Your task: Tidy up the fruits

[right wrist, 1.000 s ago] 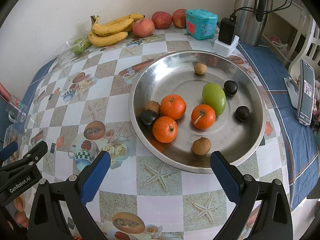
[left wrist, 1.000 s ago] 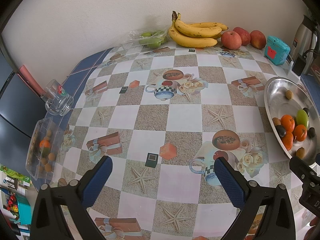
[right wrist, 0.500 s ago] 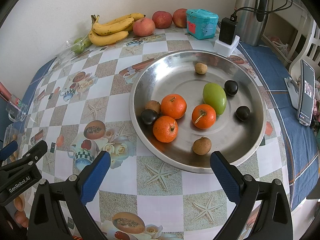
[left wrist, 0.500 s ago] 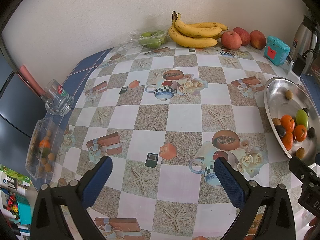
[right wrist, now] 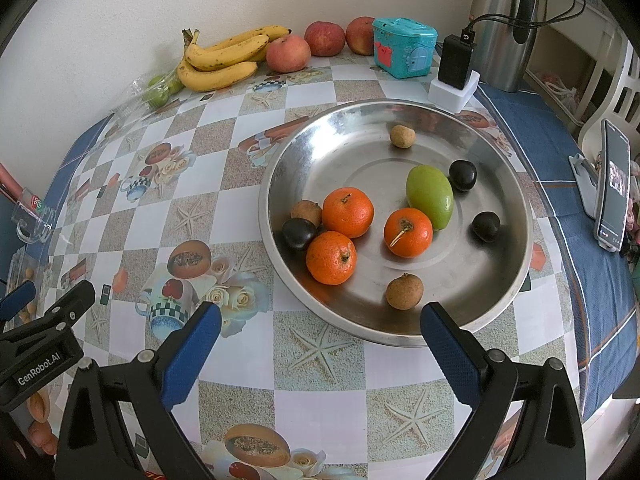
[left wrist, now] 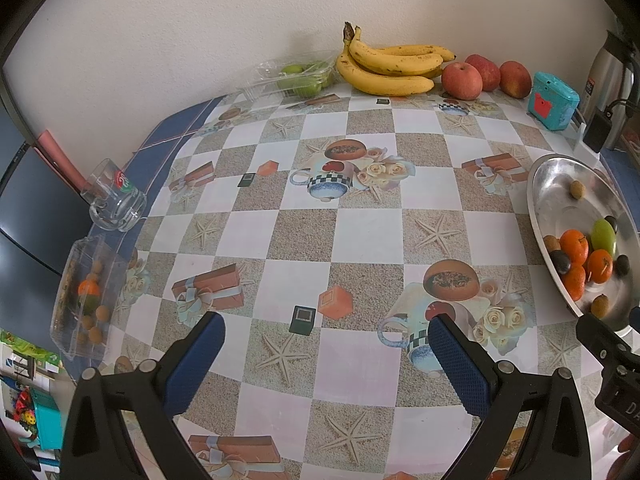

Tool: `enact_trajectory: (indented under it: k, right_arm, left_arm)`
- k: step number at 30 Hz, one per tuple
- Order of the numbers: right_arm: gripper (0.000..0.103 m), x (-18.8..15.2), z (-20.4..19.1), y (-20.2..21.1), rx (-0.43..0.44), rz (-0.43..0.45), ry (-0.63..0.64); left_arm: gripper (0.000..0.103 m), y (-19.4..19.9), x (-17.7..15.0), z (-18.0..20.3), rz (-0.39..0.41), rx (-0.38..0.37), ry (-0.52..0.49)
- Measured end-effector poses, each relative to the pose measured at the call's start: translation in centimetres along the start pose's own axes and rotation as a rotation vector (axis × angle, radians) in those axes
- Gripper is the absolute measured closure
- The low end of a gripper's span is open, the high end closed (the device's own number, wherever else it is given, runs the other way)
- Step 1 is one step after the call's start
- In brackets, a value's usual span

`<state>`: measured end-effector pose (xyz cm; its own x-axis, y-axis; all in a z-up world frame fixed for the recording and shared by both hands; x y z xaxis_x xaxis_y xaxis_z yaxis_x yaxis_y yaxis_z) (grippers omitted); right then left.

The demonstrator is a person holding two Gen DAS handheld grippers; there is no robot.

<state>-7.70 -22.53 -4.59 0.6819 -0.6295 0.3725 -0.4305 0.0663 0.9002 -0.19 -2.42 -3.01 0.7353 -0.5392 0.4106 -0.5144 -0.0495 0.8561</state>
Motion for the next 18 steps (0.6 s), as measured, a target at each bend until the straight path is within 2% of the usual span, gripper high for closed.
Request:
enact_trajectory:
  k: [9,18]
  right_arm:
    - [0.003,0.02,0.03,-0.01,0.0,0.0,-0.001]
    - [0.003,-0.38,0.07,-0.14,0.0,-0.002,-0.001]
  left_arm:
    - [0.0,0.01,0.05,0.14,0.003,-0.002,0.001]
    - [0.0,0.63,0.09,-0.21,0.037,-0.01,0.002]
Point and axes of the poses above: each gripper's, at about its wrist camera, not at the fingertips, and y roughly against the way its jaws point, z to its right, x to its top, the point moved 3 cm from there along -y, roughly the way its jaws point, and after that the axes turned 15 degrees about -y, right-handed, at the moved point
